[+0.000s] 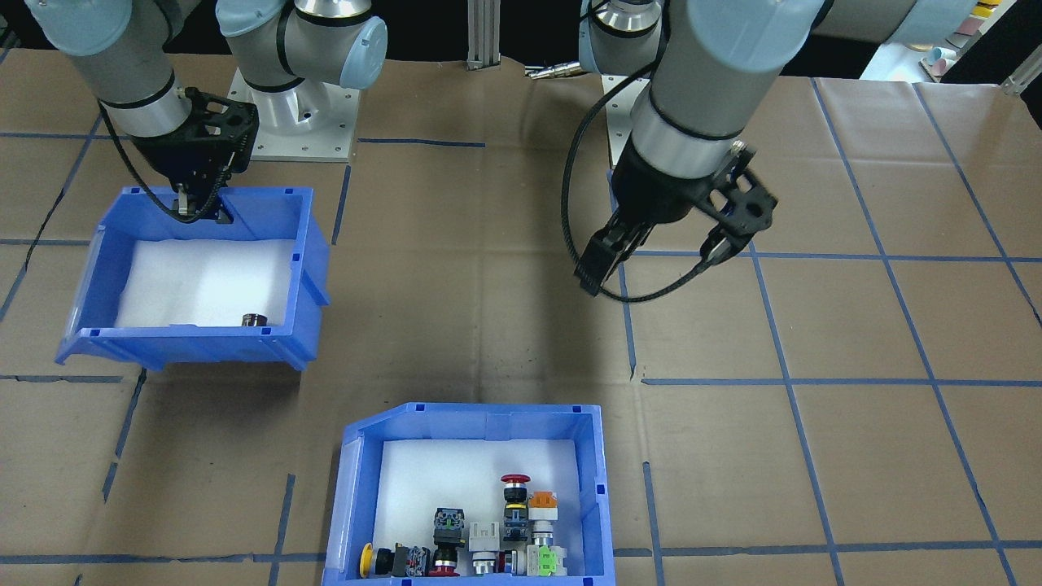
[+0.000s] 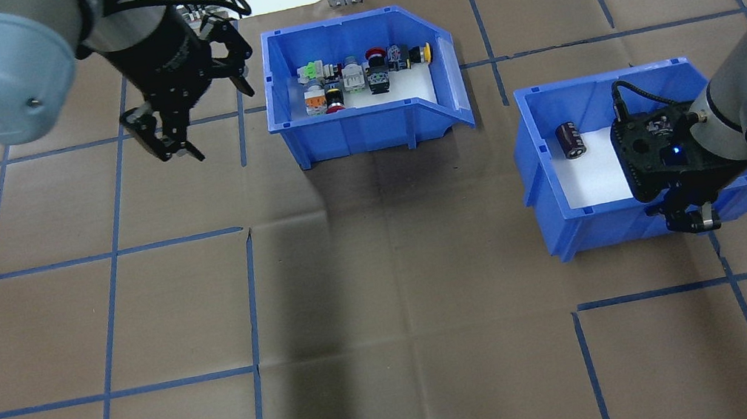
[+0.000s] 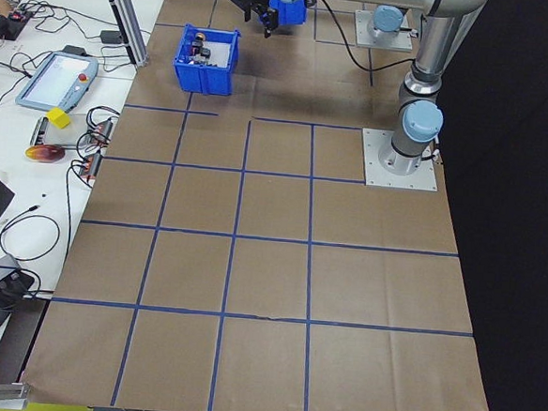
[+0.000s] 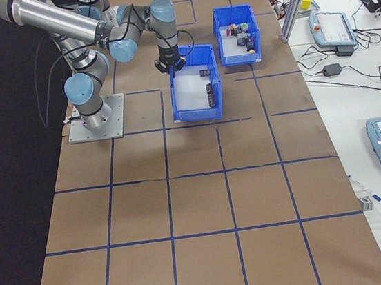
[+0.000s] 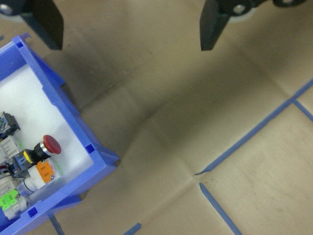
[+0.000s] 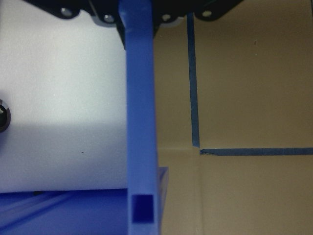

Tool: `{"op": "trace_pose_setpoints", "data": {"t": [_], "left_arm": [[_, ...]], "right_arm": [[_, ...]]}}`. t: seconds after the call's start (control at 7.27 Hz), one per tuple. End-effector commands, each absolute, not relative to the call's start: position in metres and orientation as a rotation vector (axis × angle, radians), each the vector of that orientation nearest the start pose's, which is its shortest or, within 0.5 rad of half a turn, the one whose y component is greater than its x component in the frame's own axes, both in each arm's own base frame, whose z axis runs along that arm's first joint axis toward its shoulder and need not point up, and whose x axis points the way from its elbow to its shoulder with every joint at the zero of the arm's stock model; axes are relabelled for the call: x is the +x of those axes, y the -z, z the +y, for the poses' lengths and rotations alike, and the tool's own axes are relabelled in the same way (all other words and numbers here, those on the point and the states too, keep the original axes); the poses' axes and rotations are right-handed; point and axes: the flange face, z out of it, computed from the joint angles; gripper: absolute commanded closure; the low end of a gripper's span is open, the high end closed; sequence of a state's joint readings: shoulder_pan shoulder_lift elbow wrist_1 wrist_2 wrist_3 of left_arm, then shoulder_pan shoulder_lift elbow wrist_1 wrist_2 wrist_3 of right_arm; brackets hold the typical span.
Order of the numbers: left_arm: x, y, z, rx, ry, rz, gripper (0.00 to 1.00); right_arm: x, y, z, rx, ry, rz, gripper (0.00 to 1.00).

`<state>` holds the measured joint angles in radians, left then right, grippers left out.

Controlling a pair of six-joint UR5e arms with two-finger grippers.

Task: Place button box in front

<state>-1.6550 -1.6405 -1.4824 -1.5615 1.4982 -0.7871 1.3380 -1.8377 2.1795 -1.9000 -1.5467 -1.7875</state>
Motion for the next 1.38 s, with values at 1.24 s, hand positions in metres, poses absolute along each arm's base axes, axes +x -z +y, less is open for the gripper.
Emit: {"op": "trace_pose_setpoints", "data": {"t": [1.24], "left_arm": [[-0.084, -0.554, -0.433, 0.198, -0.104, 3.187, 0.01]], "right_arm": [[0.311, -0.289, -0.292, -2.320, 0.147, 2.240, 0.87]]}}
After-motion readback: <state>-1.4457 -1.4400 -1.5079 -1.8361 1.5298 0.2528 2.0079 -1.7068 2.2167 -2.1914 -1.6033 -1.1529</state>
